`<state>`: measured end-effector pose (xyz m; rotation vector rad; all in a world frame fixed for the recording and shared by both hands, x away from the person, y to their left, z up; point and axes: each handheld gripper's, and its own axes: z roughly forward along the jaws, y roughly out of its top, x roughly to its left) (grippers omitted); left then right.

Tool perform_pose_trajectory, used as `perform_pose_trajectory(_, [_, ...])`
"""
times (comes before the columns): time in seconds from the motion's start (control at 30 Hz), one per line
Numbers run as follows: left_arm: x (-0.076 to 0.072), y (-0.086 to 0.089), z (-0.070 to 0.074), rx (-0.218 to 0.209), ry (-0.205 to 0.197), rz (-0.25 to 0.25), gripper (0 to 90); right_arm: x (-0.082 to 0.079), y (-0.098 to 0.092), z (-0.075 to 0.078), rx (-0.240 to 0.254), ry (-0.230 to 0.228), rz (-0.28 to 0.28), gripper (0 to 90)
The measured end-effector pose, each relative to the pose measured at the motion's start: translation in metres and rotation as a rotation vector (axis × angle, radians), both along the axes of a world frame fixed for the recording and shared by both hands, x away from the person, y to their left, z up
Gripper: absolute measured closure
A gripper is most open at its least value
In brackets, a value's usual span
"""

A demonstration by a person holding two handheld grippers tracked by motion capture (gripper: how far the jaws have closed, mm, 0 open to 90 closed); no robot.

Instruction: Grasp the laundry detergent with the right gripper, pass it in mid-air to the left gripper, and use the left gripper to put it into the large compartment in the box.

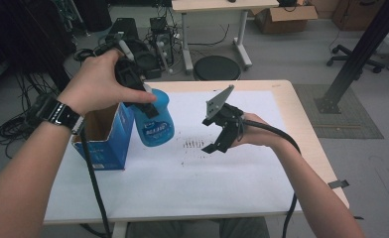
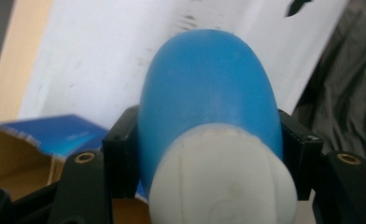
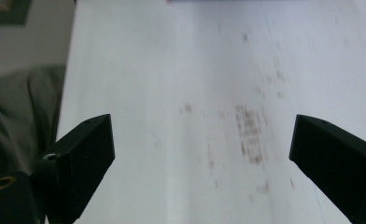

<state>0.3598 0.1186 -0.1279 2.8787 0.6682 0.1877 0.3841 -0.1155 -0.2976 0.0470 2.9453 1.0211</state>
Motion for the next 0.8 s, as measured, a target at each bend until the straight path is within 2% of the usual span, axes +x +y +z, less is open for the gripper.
perform_pose_trajectory(0.03, [0.004, 0.006, 0.006, -0.007, -0.011, 0.055, 37.6, 0.000, -0.006, -0.002, -0.028, -0.005, -0.004, 6.5])
perform_pose_trajectory(0.17, [0.010, 0.022, 0.018, -0.031, -0.037, 0.180, 37.6, 0.001, -0.031, -0.009, -0.128, -0.017, -0.028, 6.4])
perform_pose_trajectory(0.27, [0.016, 0.038, 0.027, -0.060, -0.028, 0.294, 37.6, 0.001, -0.052, -0.012, -0.186, -0.017, -0.061, 6.8])
perform_pose_trajectory(0.33, [0.019, 0.049, 0.031, -0.097, -0.031, 0.401, 37.6, 0.001, -0.066, -0.013, -0.213, -0.022, -0.087, 7.1])
perform_pose_trajectory(0.37, [0.021, 0.054, 0.034, -0.097, -0.028, 0.436, 37.6, 0.002, -0.074, -0.014, -0.225, -0.025, -0.102, 7.3])
perform_pose_trajectory(0.5, [0.026, 0.076, 0.039, -0.107, -0.024, 0.616, 37.6, 0.003, -0.099, -0.016, -0.247, -0.030, -0.158, 7.7])
perform_pose_trajectory(0.6, [0.029, 0.090, 0.041, -0.111, -0.028, 0.728, 37.6, 0.003, -0.114, -0.018, -0.272, -0.041, -0.193, 7.7])
perform_pose_trajectory(0.7, [0.031, 0.105, 0.043, -0.116, -0.035, 0.823, 37.6, 0.003, -0.126, -0.018, -0.276, -0.042, -0.215, 7.8])
perform_pose_trajectory(0.8, [0.032, 0.115, 0.043, -0.134, -0.050, 0.890, 37.6, 0.003, -0.135, -0.019, -0.284, -0.043, -0.233, 7.8])
